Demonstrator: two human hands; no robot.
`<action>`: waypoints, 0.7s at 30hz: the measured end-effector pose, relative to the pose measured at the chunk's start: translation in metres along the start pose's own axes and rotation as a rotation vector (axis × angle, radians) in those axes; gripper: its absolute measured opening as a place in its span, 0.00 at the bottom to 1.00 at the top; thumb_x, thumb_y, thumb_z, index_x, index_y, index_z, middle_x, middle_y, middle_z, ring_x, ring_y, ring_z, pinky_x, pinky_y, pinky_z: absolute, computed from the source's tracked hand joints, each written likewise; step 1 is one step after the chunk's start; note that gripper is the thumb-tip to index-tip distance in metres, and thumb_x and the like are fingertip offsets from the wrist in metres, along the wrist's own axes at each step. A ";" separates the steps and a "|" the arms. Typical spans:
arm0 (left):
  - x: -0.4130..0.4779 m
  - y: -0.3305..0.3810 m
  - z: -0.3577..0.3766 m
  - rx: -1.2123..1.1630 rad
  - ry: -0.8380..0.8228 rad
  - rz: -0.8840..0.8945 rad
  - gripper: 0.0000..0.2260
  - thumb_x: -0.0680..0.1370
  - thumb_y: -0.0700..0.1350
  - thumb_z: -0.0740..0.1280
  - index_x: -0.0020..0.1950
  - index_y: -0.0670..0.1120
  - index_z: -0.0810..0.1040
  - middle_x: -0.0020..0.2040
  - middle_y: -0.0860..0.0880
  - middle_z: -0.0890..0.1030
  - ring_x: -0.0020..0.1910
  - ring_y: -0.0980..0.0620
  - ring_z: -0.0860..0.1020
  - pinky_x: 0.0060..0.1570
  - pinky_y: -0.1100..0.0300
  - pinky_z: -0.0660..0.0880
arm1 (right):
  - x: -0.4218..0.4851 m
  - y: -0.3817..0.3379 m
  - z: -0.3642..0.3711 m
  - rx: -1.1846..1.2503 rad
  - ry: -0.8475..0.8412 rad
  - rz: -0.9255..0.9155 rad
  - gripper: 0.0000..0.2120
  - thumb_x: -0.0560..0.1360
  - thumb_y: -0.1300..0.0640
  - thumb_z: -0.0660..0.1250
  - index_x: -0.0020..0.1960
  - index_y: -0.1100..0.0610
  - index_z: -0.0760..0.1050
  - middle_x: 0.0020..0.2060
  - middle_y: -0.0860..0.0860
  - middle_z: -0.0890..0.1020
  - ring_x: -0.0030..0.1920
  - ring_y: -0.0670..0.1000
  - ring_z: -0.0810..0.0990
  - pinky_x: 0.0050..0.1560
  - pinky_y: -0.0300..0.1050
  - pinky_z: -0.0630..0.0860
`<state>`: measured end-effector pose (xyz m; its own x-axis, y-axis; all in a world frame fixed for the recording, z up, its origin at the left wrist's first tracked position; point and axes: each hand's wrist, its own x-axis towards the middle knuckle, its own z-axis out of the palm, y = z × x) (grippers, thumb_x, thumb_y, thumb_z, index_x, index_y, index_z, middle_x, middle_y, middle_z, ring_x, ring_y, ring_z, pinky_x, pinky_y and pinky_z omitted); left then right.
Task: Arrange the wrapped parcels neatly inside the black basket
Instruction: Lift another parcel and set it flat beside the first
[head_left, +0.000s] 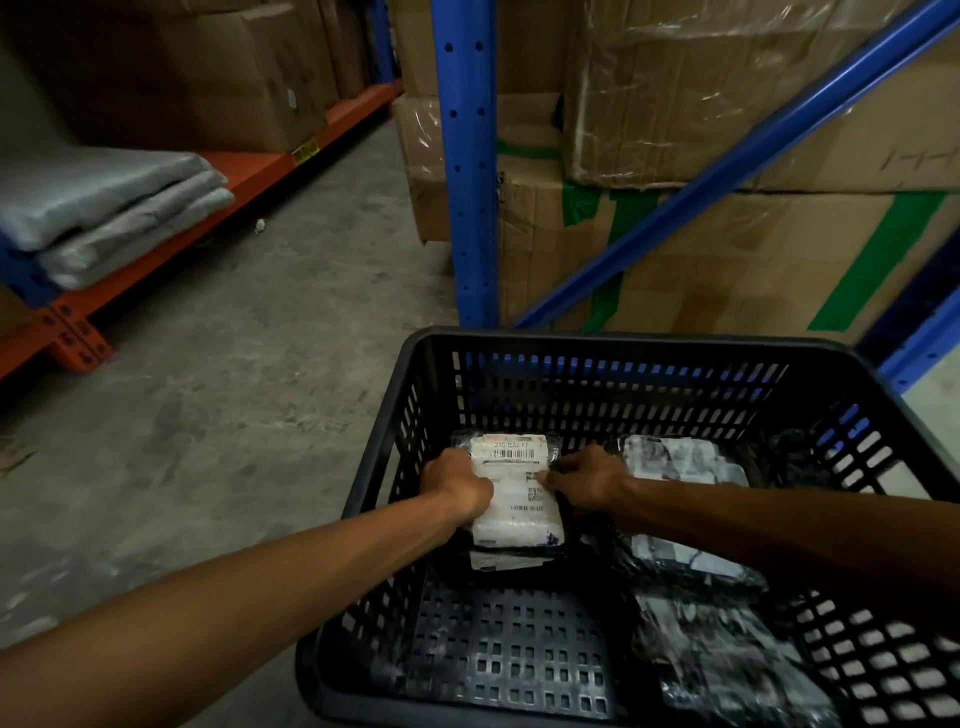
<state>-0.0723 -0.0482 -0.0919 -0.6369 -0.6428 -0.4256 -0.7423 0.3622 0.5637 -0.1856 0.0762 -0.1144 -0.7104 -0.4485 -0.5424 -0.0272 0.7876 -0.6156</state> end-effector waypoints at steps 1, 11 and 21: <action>0.000 0.001 0.000 0.028 -0.030 0.001 0.15 0.76 0.37 0.64 0.61 0.40 0.81 0.60 0.43 0.82 0.59 0.45 0.81 0.49 0.60 0.77 | -0.001 -0.003 0.001 -0.042 -0.013 0.011 0.18 0.77 0.49 0.68 0.62 0.59 0.78 0.54 0.55 0.84 0.46 0.52 0.84 0.45 0.44 0.83; -0.027 0.054 0.041 0.371 -0.068 0.559 0.30 0.77 0.47 0.66 0.78 0.43 0.64 0.78 0.44 0.65 0.77 0.43 0.62 0.74 0.53 0.65 | -0.033 0.002 -0.095 -0.778 0.248 -0.464 0.14 0.72 0.60 0.62 0.54 0.60 0.80 0.50 0.59 0.85 0.49 0.60 0.84 0.46 0.49 0.82; -0.047 0.056 0.130 0.884 -0.208 0.780 0.45 0.79 0.45 0.64 0.79 0.37 0.32 0.80 0.39 0.30 0.79 0.40 0.31 0.80 0.48 0.38 | -0.073 0.149 -0.094 -1.317 0.056 -0.441 0.38 0.71 0.52 0.59 0.74 0.72 0.57 0.74 0.72 0.60 0.75 0.66 0.60 0.67 0.64 0.71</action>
<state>-0.1113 0.0900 -0.1328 -0.9403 0.0483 -0.3369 0.0248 0.9970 0.0739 -0.2036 0.2660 -0.1124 -0.4962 -0.7686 -0.4038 -0.8671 0.4151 0.2754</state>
